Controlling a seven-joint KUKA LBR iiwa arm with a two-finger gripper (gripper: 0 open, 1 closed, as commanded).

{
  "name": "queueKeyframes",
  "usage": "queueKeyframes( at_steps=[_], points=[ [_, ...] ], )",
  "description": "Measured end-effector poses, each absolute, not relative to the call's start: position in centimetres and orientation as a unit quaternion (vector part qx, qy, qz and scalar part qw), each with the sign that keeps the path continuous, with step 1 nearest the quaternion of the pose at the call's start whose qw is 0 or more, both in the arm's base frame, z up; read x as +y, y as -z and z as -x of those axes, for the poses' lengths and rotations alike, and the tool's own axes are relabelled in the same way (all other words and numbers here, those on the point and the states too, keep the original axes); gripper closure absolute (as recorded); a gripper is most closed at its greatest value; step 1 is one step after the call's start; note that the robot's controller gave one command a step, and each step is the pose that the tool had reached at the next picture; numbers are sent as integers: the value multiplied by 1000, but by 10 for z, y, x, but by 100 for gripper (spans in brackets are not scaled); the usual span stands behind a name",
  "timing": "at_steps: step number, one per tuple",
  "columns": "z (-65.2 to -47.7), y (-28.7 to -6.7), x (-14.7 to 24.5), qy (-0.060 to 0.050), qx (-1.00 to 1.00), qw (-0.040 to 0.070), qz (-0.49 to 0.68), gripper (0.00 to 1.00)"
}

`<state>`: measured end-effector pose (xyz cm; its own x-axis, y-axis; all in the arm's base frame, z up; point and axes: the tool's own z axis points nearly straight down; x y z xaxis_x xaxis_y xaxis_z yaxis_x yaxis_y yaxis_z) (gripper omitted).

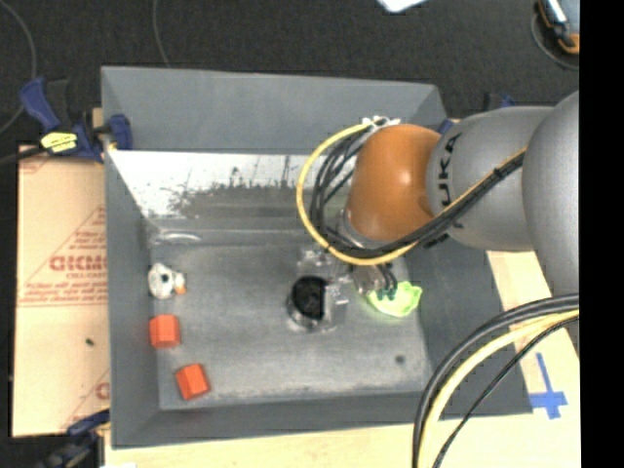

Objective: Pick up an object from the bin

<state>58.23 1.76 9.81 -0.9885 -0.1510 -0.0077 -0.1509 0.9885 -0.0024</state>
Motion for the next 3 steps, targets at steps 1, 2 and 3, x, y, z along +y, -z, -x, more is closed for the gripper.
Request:
queueKeyframes(
  at_steps=[1,2,3],
  points=[
    [-582,-98,18,1,997,4,76,100],
    [-582,-98,17,1,997,4,76,100],
    [-582,-98,17,1,997,4,76,100]
  ],
)
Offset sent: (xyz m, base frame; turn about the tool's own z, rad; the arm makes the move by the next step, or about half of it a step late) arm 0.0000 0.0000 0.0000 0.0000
